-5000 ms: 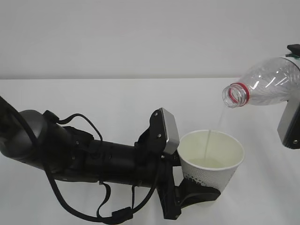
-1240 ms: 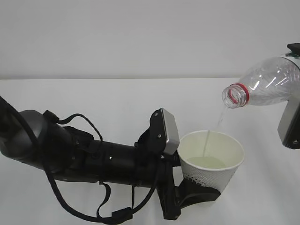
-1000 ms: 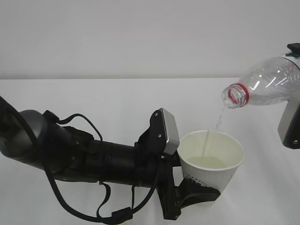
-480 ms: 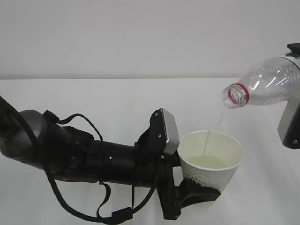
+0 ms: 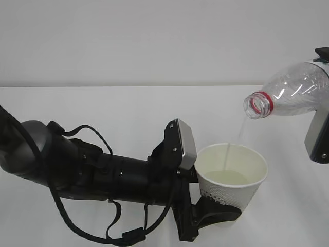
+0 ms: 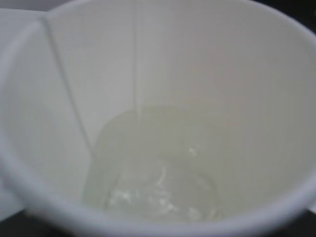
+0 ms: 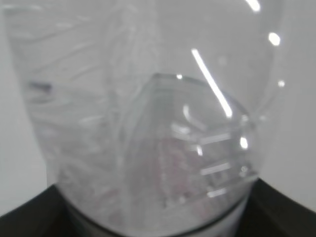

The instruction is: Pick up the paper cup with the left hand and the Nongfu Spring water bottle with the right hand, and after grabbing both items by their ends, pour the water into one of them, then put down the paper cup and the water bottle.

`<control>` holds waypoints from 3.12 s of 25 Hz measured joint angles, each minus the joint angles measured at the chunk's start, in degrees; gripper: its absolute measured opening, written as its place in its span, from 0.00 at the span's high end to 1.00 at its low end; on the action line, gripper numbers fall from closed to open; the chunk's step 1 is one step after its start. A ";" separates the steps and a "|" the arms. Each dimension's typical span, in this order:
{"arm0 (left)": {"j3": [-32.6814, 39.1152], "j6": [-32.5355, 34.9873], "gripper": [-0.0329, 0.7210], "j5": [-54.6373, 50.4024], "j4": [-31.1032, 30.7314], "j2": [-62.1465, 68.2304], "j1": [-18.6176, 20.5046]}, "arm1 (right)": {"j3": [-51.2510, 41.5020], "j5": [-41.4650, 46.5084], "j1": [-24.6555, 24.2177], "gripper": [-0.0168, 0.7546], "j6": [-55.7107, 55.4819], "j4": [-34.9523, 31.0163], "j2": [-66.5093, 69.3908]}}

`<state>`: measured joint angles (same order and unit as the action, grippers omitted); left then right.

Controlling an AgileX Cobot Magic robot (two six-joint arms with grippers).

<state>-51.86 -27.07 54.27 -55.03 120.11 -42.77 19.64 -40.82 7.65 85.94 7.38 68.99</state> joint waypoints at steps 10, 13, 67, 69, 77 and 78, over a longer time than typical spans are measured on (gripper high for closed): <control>0.00 0.00 0.28 0.00 0.00 0.00 0.00 | 0.00 -0.03 0.00 0.31 0.00 0.00 0.00; 0.00 0.00 0.28 0.00 0.00 0.00 0.00 | 0.00 -0.03 0.00 0.31 0.00 0.00 0.00; 0.00 0.00 0.28 0.00 0.00 0.00 0.00 | 0.00 -0.25 0.00 0.31 1.20 0.00 -0.04; 0.00 0.00 0.28 0.00 0.00 0.00 0.00 | 0.00 -0.25 0.00 0.31 1.20 0.00 -0.04; 0.00 0.00 0.28 0.00 0.00 0.00 0.00 | 0.00 -0.37 0.00 0.31 1.20 0.00 -0.04; 0.00 0.00 0.28 0.00 0.00 0.00 0.00 | 0.00 -0.37 0.00 0.31 1.20 0.00 -0.04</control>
<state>-51.86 -27.07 54.27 -55.03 120.11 -42.77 19.64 -41.19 7.65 87.13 7.38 68.95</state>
